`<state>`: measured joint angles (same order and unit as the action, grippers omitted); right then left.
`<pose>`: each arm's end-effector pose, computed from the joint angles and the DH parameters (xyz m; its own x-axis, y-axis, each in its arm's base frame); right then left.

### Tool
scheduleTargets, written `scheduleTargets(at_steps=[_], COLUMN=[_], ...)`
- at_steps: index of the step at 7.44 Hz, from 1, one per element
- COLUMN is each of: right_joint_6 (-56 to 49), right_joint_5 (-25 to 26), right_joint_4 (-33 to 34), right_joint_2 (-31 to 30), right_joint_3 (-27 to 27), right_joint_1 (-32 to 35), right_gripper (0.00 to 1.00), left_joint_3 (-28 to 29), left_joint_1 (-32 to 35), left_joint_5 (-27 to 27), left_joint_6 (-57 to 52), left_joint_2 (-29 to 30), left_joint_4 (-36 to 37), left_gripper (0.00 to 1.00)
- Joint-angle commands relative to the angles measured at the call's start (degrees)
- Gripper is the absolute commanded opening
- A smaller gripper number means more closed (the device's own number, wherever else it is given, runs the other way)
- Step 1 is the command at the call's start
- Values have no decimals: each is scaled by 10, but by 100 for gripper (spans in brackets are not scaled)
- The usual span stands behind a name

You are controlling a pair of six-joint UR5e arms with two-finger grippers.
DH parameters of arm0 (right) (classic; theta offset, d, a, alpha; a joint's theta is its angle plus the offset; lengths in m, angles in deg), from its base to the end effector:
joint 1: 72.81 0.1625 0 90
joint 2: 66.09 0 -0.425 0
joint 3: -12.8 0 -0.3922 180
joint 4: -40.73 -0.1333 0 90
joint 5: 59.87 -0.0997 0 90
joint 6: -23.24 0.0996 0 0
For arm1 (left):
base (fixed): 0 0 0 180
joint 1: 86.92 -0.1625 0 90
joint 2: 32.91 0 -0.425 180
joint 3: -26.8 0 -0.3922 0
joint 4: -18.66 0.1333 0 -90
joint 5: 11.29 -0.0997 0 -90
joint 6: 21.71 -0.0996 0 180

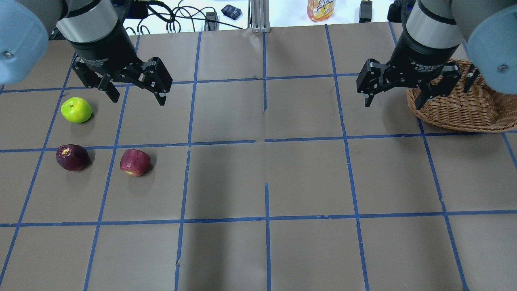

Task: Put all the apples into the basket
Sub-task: 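Move the left gripper down toward the red apple, then grasp the red apple with the left gripper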

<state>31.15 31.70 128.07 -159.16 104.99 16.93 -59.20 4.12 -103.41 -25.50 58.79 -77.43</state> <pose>0.1285 -0.4665 0.4903 -0.9895 0.1412 0.0314 0.1421 0.9895 0.0270 -0.1386 -0.4950 0.4971 -0.9957 0.0865 -0.0325 0.0841 0.9941 0.0684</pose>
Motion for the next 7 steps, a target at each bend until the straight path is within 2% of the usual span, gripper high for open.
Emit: scheduleTargets(at_steps=[1, 4, 5, 6, 7], right_joint_6=[0, 0, 0, 0, 0], right_joint_5=[0, 0, 0, 0, 0], right_joint_4=[0, 0, -1, -1, -1], right_joint_2=[0, -1, -1, -1, -1], right_joint_3=[0, 0, 1, 1, 2], right_joint_1=[0, 0, 0, 0, 0], right_gripper=[100, 100, 100, 100, 100], left_joint_3=[-39, -163, -211, -250, -267], left_joint_1=[-77, -152, -155, -155, -155], left_joint_5=[-1, -1, 1, 0, -1], left_joint_6=[-57, -169, -181, -185, -185], left_joint_2=[40, 109, 116, 127, 139], left_joint_4=[40, 247, 292, 383, 417], left_gripper=[100, 100, 100, 100, 100])
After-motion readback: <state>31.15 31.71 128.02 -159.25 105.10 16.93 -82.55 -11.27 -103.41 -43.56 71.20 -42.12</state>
